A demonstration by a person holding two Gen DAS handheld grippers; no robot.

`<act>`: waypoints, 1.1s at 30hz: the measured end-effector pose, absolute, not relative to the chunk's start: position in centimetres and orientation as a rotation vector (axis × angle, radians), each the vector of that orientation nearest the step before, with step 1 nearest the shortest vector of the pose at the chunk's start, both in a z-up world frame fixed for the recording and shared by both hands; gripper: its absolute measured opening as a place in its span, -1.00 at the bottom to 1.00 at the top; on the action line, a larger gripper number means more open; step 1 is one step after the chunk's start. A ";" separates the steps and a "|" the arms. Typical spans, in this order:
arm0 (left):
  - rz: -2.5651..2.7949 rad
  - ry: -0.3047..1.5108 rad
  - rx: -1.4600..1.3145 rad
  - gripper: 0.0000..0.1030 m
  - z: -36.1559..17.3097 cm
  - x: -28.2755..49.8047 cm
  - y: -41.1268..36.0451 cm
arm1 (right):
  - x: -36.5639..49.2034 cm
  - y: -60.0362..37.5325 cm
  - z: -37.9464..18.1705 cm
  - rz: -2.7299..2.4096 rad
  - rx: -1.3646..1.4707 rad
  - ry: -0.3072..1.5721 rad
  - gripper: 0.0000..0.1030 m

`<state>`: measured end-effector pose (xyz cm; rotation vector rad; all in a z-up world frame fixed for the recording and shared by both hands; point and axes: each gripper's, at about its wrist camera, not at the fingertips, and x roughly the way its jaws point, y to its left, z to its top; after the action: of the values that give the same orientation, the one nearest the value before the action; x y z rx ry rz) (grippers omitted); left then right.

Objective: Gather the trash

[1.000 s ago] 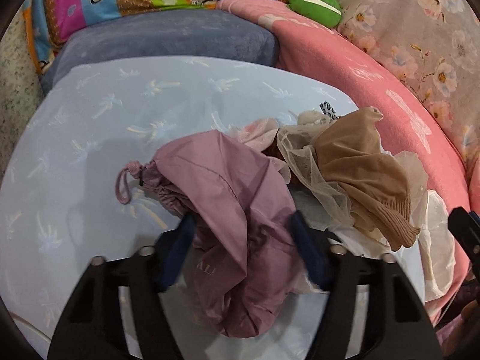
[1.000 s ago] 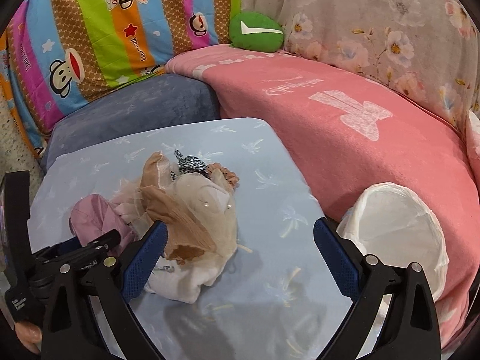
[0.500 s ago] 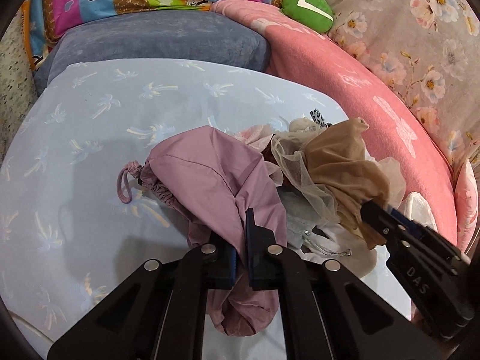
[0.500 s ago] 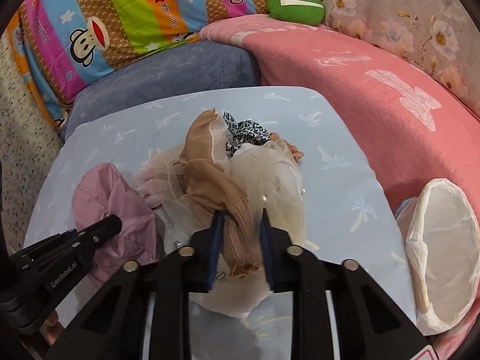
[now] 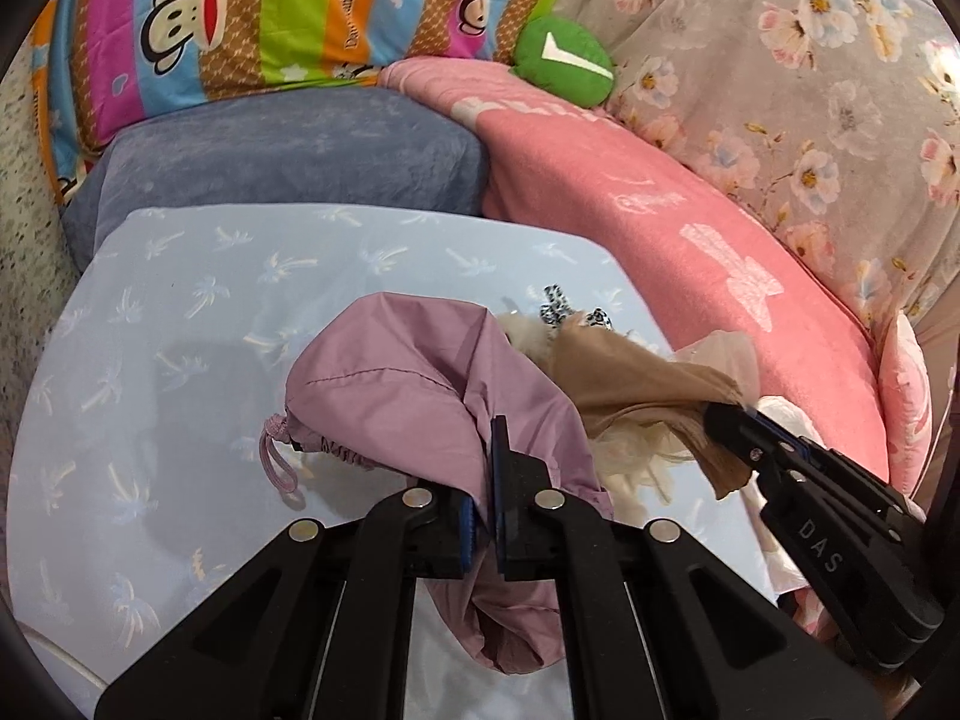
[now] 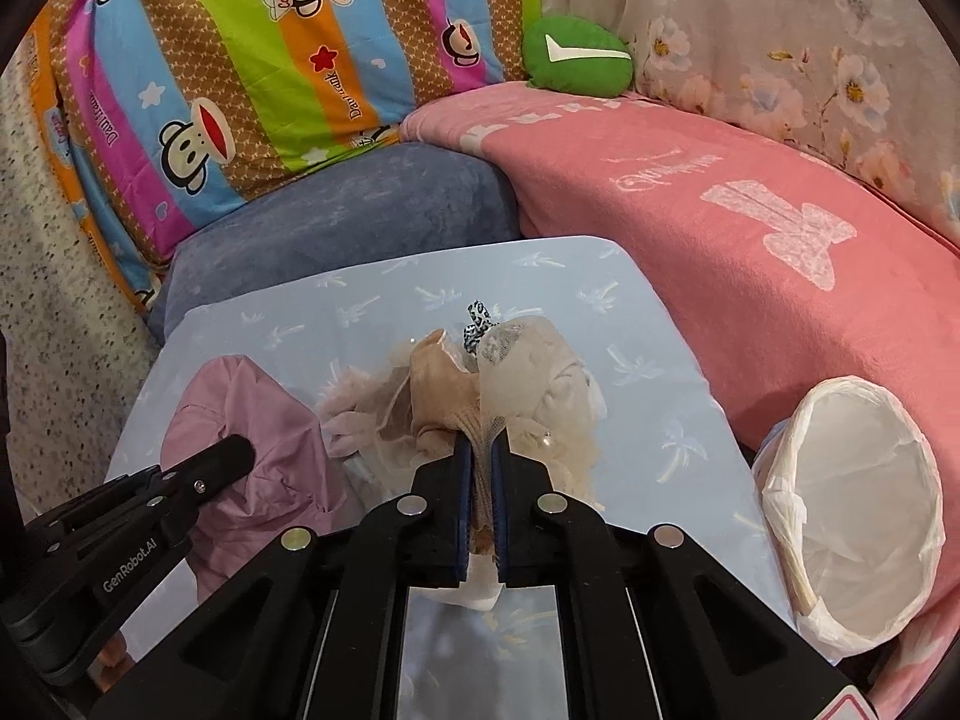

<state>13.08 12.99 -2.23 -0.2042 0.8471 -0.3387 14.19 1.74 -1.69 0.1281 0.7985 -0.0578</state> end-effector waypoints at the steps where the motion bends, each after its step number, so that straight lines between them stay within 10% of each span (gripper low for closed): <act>1: -0.343 0.842 -0.202 -0.92 -2.0 12.9 12.8 | 13.9 1.6 -1.6 -0.063 0.129 0.799 -0.90; 33: -0.371 0.857 -0.104 -0.92 -2.5 8.5 9.0 | 5.6 -4.2 -1.7 -0.157 0.260 0.777 -0.91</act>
<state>8.47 8.97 -2.53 -0.1038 0.8572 -0.3714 5.61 -4.22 -1.65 0.2604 0.7767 -0.1574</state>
